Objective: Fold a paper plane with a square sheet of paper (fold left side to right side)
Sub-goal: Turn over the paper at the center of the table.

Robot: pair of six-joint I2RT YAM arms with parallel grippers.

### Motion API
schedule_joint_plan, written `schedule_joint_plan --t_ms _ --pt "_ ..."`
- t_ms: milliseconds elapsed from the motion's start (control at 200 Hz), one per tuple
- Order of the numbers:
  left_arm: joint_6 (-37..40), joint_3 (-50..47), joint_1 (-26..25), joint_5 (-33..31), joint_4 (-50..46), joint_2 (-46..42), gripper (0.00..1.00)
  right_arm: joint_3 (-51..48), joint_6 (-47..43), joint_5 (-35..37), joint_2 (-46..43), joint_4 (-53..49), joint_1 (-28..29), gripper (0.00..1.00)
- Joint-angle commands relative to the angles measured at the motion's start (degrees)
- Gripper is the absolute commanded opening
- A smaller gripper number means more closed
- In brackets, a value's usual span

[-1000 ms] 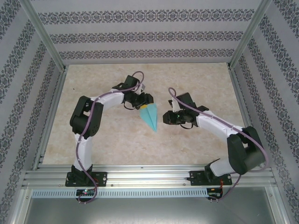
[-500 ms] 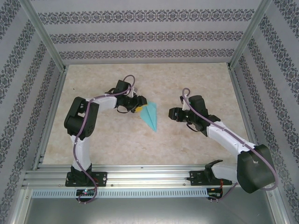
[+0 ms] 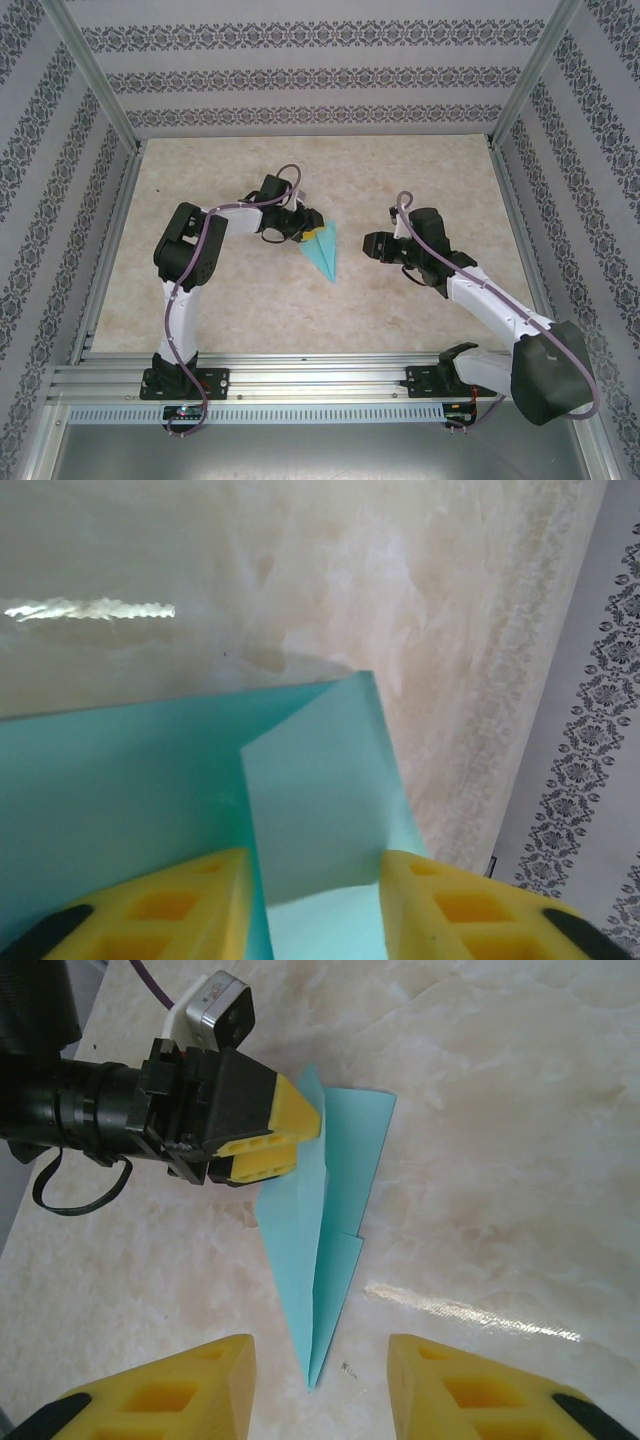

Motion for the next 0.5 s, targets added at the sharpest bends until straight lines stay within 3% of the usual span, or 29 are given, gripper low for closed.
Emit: schedule_joint_plan --t_ms 0,115,270,385,495 --pt "-0.58 1.88 -0.71 1.25 2.37 1.32 0.32 -1.22 1.22 -1.53 -2.00 2.32 -0.90 0.43" --pt "-0.56 1.98 -0.88 1.84 3.36 0.58 0.22 -2.27 2.26 -2.60 -3.45 3.96 -1.68 0.50" --pt "-0.58 1.54 -0.91 2.53 5.10 -1.70 0.13 -5.19 6.50 -5.65 -5.28 10.85 -3.32 0.67" --pt "0.13 1.33 -0.89 2.52 5.08 -4.84 0.10 -8.22 12.49 -8.44 -5.95 19.43 -4.38 0.97" --pt "0.65 1.28 -0.86 1.94 4.92 -9.38 0.10 -10.11 18.41 -10.63 -5.39 27.10 -4.86 0.98"
